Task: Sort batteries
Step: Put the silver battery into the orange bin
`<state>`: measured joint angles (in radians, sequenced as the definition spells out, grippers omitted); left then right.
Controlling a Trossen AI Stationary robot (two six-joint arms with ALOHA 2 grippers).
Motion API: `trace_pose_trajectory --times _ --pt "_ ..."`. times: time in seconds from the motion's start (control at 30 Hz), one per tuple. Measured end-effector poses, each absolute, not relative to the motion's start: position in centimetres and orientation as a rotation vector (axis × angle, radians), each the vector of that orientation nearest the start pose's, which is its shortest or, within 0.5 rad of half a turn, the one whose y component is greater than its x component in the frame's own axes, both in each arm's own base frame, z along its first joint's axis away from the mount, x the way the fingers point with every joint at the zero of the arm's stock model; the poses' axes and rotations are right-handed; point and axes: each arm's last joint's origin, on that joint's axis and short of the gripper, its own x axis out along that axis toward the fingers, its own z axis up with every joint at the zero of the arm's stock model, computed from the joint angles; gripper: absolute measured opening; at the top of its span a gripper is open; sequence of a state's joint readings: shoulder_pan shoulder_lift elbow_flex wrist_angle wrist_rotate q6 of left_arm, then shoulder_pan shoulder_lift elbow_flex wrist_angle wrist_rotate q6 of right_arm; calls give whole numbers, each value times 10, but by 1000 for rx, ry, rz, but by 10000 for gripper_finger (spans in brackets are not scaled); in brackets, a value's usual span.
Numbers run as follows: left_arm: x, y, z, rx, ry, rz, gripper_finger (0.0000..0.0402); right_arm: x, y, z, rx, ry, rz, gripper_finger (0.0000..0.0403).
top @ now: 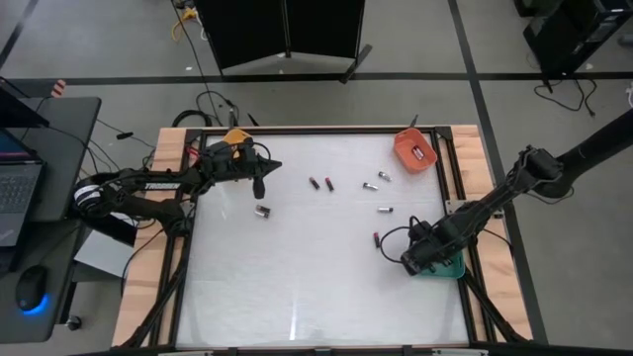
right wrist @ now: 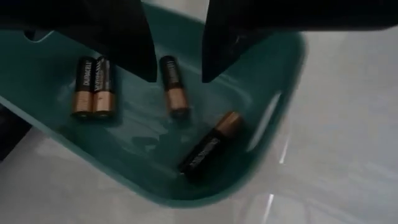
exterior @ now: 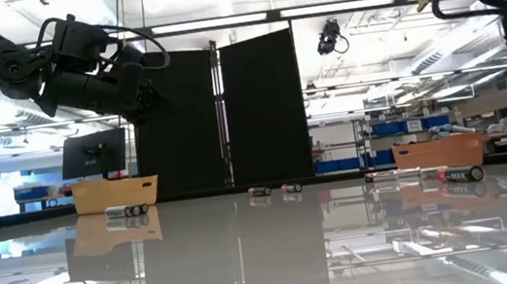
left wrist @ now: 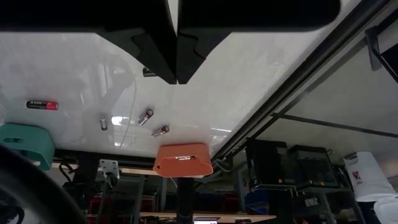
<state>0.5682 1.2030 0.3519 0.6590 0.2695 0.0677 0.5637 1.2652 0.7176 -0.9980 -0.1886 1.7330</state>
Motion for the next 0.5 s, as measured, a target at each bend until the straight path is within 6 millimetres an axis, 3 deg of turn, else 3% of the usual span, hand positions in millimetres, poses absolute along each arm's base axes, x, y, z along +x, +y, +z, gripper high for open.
trace_pose_trajectory --times 0.17,0.3,0.5 --pt "194 115 187 -12 186 292 10 162 99 203 967 1517 -794 138" --pt "194 115 187 -12 186 292 10 174 85 225 847 1406 -795 131" --pt "194 115 187 -12 186 292 10 200 37 237 671 1244 -755 108"
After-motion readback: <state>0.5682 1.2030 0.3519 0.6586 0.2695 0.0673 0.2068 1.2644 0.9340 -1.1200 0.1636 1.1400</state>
